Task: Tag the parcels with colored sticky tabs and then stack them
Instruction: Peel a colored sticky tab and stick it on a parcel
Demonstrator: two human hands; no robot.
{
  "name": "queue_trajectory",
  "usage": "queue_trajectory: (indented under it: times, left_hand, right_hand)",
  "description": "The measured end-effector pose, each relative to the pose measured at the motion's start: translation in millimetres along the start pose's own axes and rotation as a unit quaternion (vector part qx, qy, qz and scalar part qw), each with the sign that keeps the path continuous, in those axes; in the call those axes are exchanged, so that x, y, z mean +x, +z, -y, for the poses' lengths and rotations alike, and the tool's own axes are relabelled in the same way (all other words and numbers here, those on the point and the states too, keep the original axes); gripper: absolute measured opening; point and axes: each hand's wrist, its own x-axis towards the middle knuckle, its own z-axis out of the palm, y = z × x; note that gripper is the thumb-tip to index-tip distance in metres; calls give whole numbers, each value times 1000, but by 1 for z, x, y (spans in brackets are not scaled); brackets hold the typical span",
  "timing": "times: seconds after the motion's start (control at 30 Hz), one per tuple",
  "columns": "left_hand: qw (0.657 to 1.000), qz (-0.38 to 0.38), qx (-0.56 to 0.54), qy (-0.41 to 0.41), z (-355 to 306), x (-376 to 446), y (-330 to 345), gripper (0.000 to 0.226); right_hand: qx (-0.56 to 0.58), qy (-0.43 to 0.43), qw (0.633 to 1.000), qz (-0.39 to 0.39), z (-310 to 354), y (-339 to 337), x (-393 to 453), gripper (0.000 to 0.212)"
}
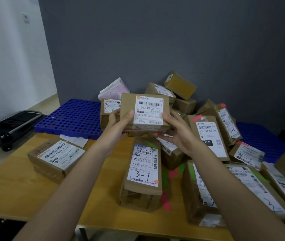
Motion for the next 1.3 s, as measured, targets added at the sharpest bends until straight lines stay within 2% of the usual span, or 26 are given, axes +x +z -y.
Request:
queue_trajectory:
  times: [0.17,0.23,0.33,0.47,0.5,0.57,0.7,0.8,0.93,1.0,1.1,1.17,1.3]
  left_hand:
    - [993,-111,-1,36,2,-3,-13,52]
    - [985,-169,9,39,6,-5,-23,52]
    - [970,-241,21,26,20,-9,-38,55]
    - [958,-271,89,-21,43,-10,-50,76]
    - [954,-274,118,-29,45,-10,-50,83]
    - [949,-270,157,-41,46,-8,-47,89]
    - [934,-274,222,-58,45,1,-39,72]
    - [929,-268,245,-67,46,6,-38,69]
    - [924,-250,280,-74,50,2,-38,62]
    - [921,-247,297,-56,51,-2,-36,63]
    - [903,-239,356,14,54,-11,-30,62]
    - [906,-210,362,68,52,-23,-21,58]
    - [926,-125,325,145,47,-54,4,45]
  right_hand:
    - [-140,27,989,24,-1,9,8,53]
    - [-222,20,975,-1,0,3,7,44]
    - [-393,6,920,-7,-2,-10,2,17]
    - [-586,28,806,75,-6,-15,-8,12]
    - [-605,30,792,83,-7,-15,-11,11]
    - [-610,33,787,83,-7,-14,-16,10]
    - [-641,12,764,73,-5,-12,-30,9]
    - [-665,1,743,77,-7,-8,-50,10]
    - [-718,-39,694,44,-16,-4,-82,16]
    - [-720,-58,691,7,-23,-2,-99,17]
    - [-740,-66,669,-16,-43,7,-126,17]
    - [-748,-50,662,-8,-60,17,-144,13]
    - [-756,-26,654,24,-100,30,-168,28]
